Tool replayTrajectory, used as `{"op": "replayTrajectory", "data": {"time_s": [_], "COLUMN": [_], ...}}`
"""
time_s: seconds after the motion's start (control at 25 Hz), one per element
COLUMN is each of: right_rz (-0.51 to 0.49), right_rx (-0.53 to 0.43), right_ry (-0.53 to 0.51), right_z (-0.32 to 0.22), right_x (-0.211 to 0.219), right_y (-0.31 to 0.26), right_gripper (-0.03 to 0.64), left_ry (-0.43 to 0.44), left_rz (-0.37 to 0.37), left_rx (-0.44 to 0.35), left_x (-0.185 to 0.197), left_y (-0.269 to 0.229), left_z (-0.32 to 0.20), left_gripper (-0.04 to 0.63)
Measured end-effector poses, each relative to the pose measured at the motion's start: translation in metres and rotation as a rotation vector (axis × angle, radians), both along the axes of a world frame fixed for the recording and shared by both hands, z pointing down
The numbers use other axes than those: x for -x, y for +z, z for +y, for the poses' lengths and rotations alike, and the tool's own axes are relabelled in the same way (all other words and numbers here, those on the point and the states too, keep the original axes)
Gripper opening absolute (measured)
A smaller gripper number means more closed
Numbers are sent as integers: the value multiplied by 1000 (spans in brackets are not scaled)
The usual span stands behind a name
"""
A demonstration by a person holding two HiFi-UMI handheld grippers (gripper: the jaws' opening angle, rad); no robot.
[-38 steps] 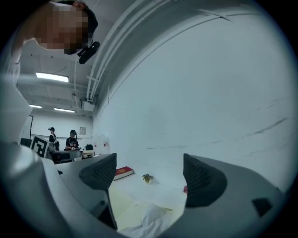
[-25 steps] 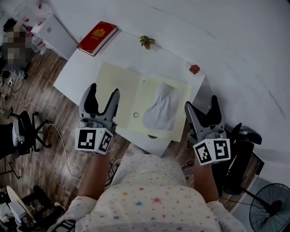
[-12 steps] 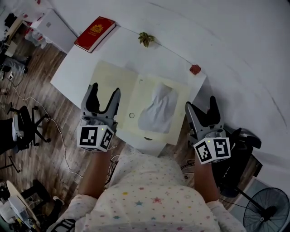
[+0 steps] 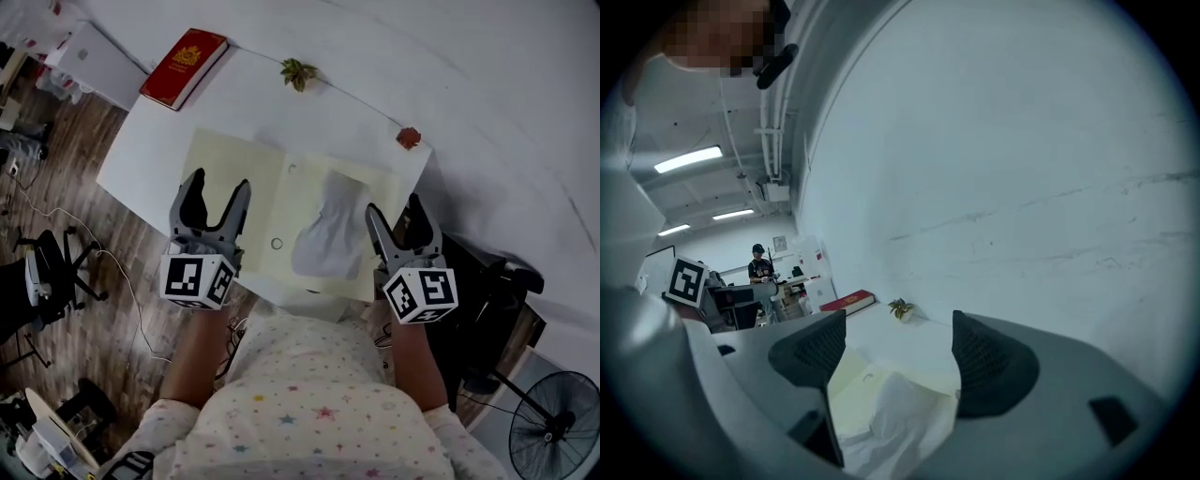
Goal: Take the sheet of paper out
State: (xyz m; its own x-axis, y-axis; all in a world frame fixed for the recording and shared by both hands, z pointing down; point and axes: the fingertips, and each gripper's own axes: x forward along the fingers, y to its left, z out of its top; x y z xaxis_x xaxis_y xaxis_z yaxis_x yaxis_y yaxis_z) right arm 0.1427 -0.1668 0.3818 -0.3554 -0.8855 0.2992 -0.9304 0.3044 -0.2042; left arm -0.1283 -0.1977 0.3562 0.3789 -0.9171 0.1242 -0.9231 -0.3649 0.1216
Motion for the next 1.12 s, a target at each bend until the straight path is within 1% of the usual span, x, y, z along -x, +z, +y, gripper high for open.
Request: {"op": "replayTrajectory", "data": {"time_s": [0.08, 0.28, 0.36, 0.6, 0.88, 1.0, 1.12], "right_rz": [0, 29, 38, 54, 93, 79, 101], "right_rx": [34, 110, 149, 284, 377, 412, 441], "right_ry": [-6, -37, -38, -53, -48, -20, -2], "right_z": [-3, -10, -13, -13, -11, -12, -14], "right_x": [5, 20, 23, 38, 55, 55, 55], "right_y": [14, 54, 75, 126, 159, 169, 176], "right_gripper": [336, 314, 273, 264, 245, 245, 245], "left_ry": [11, 37, 44, 48, 46, 45, 45], "left_rz": [7, 27, 27, 31, 19, 17, 26], "left_rx": [8, 14, 20, 50, 73, 85, 108], "left_x": [-2, -8, -10, -10, -3, -2, -3], "left_y": [6, 16, 21, 36, 49, 59, 71], "left_z": [-4, -14, -15, -13, -12, -11, -12], "left_gripper": [296, 296, 296, 296, 296, 296, 296]}}
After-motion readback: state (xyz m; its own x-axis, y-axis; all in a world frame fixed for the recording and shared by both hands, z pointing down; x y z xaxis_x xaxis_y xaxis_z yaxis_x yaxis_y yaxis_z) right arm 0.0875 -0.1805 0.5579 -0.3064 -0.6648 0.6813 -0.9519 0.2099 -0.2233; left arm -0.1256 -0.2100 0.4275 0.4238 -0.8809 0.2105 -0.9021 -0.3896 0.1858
